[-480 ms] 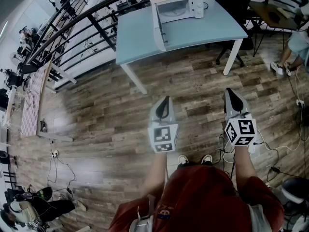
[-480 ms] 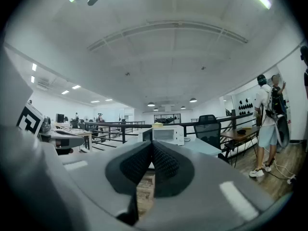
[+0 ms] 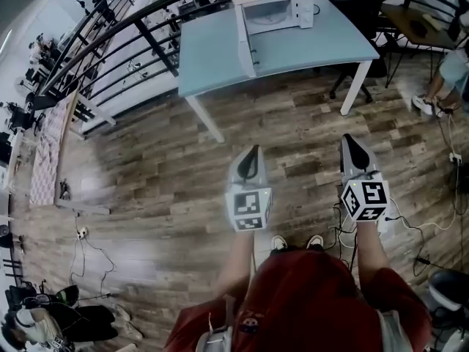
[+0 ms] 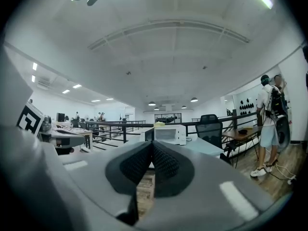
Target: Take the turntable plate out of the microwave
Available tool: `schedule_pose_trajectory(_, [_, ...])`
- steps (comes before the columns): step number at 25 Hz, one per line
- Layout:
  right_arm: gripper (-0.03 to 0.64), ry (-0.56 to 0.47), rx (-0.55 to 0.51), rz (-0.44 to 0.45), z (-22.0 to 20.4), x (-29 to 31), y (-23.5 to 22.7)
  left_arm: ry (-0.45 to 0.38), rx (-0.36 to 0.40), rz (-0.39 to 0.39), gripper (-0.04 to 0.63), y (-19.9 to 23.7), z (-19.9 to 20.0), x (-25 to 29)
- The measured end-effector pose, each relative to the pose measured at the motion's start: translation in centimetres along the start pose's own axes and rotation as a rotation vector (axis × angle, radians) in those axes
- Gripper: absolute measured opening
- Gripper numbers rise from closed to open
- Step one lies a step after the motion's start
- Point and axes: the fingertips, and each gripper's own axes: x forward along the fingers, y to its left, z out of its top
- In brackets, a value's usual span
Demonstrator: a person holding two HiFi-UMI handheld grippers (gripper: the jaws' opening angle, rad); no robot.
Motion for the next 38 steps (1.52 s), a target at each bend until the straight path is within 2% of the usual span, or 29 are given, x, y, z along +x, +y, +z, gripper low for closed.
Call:
schedule_pose_trajectory(12, [-0.002, -0.011, 0.005, -0.041, -0.9, 1.0, 3.2, 0.007, 0.003, -0.054, -0.002, 3.0, -1.0, -0.3])
schedule_pose_trajectory(20, [-0.002, 0.013, 0.034, -0.063, -2.6, 2.5, 2.1, 0.032, -0.006, -0.055, -0.002, 3.6, -2.7, 1.7])
schedule_pose_trajectory(27, [-0.002, 0.02, 0.062, -0.047, -3.5, 6.9, -1.1, 0.039, -0.011, -0.037, -0.002, 3.5, -3.0, 6.8])
schedule_pose_trajectory(38, [-0.002, 0.024, 0.095, -0.044, -2.6, 16.7, -10.6, 0.056, 0.001, -0.011, -0.002, 2.7, -1.3, 20.1])
